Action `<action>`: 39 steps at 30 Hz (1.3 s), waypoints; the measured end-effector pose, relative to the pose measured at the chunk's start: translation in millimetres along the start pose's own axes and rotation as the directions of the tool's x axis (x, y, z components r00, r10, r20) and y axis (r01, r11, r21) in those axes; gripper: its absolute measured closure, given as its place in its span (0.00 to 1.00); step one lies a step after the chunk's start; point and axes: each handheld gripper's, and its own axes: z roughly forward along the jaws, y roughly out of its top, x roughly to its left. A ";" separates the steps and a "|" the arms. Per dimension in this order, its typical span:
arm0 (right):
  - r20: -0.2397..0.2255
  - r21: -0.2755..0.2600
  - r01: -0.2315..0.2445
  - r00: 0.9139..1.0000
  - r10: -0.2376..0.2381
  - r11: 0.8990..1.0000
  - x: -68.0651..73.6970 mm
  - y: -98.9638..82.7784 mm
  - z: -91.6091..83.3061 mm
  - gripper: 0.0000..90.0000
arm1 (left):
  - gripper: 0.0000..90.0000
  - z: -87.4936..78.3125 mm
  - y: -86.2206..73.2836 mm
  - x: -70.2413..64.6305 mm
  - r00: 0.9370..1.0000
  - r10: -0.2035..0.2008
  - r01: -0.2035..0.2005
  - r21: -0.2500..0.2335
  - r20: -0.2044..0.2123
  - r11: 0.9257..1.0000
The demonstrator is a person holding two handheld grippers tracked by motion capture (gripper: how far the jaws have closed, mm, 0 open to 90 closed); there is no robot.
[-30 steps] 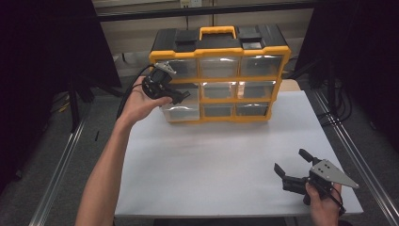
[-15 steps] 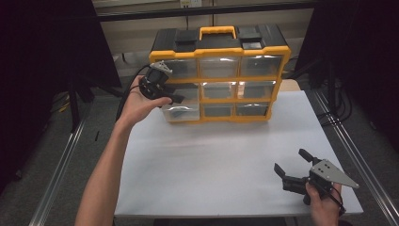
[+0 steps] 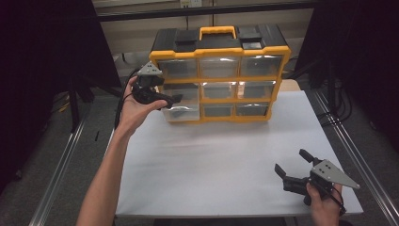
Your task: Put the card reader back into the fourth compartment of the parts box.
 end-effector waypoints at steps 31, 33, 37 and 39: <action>0.002 0.001 0.006 1.000 -0.006 1.000 2.5 1.7 3.2 0.01 | 0.03 -29.0 -75.2 -28.2 0.978 -0.130 0.086 -0.248 -0.166 0.965; 0.000 0.000 0.003 1.000 -0.003 1.000 2.5 1.9 2.8 0.01 | 0.03 -29.2 -78.3 -33.7 0.976 -0.139 0.094 -0.255 -0.166 0.962; -0.002 -0.002 0.003 1.000 -0.003 1.000 2.3 2.0 1.9 0.01 | 0.03 -30.9 -89.0 -43.6 0.979 -0.147 0.105 -0.272 -0.139 0.957; 0.000 -0.001 0.001 1.000 -0.001 1.000 2.2 1.9 1.8 0.01 | 0.02 -31.3 -94.5 -48.4 0.980 -0.154 0.116 -0.275 -0.122 0.954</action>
